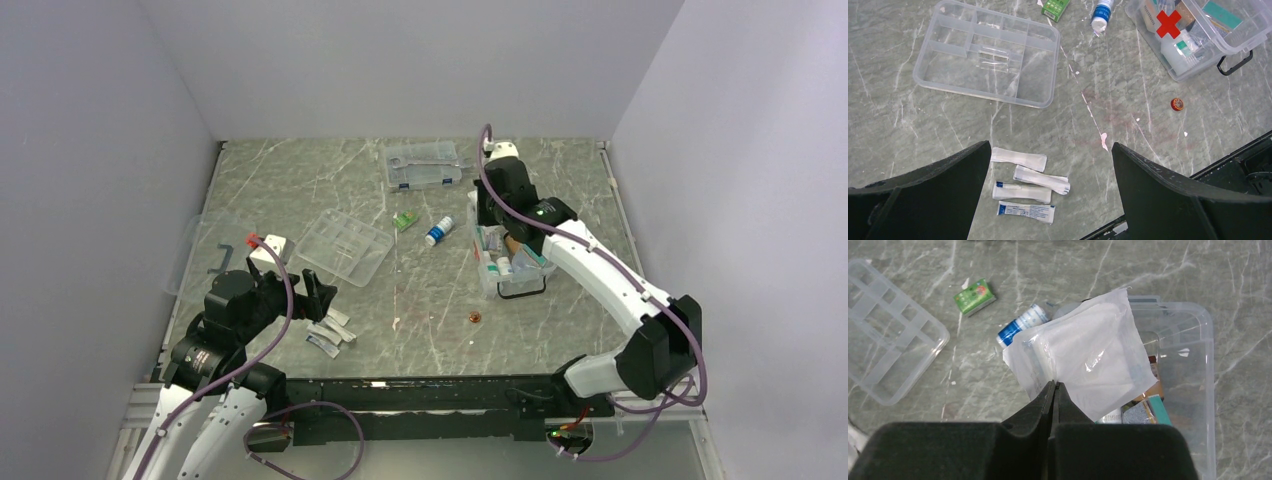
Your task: Organize the medicine kit
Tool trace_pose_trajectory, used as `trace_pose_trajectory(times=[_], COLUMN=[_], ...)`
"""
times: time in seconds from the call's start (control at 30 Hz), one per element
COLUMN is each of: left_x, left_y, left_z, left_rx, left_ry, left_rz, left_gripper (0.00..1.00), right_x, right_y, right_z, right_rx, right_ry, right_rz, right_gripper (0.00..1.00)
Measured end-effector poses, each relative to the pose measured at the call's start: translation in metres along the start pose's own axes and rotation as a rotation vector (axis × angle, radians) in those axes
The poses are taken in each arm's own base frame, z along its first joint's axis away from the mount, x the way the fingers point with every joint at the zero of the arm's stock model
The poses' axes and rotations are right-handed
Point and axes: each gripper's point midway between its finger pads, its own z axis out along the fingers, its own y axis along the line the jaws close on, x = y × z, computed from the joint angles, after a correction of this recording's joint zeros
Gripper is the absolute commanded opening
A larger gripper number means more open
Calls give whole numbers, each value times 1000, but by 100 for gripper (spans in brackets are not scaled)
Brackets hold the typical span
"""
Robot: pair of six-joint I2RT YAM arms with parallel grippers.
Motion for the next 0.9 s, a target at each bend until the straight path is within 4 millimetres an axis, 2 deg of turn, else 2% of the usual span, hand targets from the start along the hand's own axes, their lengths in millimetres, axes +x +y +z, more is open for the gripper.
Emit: trace_pose_trajectory(times=[0.1,0.37,0.67,0.9], left_x=[0,0,0,0], left_y=[0,0,0,0], left_z=[0,0,0,0], left_rx=[0,1,1,2], left_ry=[0,-1,0,-1], left_rz=[0,0,0,1], left_gripper=[99,99,99,99], right_x=[7,43,71,90], right_y=[-14,-46,-62,-66], right_z=[14,51,90,117], right_rx=[21,78,106,110], right_ry=[20,127,213,289], right_rz=[24,72,100,116], right_gripper=[0,0,0,0])
